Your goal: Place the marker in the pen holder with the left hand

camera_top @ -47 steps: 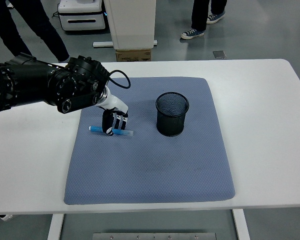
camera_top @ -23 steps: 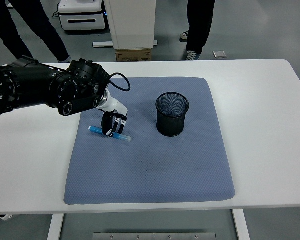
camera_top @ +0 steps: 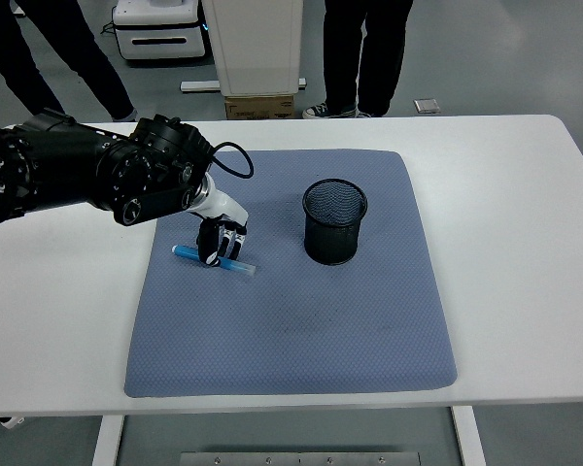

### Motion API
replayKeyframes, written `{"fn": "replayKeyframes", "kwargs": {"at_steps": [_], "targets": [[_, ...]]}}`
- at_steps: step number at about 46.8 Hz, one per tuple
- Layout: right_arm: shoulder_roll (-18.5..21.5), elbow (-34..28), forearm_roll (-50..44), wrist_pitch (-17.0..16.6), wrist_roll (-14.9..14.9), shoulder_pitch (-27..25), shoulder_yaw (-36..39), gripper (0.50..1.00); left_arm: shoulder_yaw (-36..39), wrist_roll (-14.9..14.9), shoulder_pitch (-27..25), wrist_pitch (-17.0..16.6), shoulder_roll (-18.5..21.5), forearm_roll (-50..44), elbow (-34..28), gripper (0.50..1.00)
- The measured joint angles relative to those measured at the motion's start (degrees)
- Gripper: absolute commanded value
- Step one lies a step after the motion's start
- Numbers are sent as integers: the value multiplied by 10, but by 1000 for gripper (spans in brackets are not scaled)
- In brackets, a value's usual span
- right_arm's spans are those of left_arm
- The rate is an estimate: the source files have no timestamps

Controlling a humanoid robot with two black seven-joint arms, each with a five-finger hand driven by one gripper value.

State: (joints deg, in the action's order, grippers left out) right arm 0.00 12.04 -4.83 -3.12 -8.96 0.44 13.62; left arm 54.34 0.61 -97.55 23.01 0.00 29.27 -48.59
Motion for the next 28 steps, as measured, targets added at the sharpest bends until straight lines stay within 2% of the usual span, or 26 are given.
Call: {"fn": "replayKeyframes", "kwargs": {"at_steps": [2, 7, 10, 17, 28], "targets": [[0, 0, 0, 0, 0, 0, 0, 1000, 0, 0, 0, 0, 0, 0, 0, 613], [0, 0, 0, 0, 0, 0, 0, 1000, 0, 0, 0, 1, 0, 0, -1, 610], [0, 0, 0, 0, 0, 0, 0, 1000, 0, 0, 0, 1, 0, 0, -1, 593], [0, 0, 0, 0, 0, 0, 0, 1000, 0, 0, 0, 0, 0, 0, -1, 500], [0, 0, 0, 0, 0, 0, 0, 1000, 1, 0, 0, 1, 0, 16, -1, 500]]}}
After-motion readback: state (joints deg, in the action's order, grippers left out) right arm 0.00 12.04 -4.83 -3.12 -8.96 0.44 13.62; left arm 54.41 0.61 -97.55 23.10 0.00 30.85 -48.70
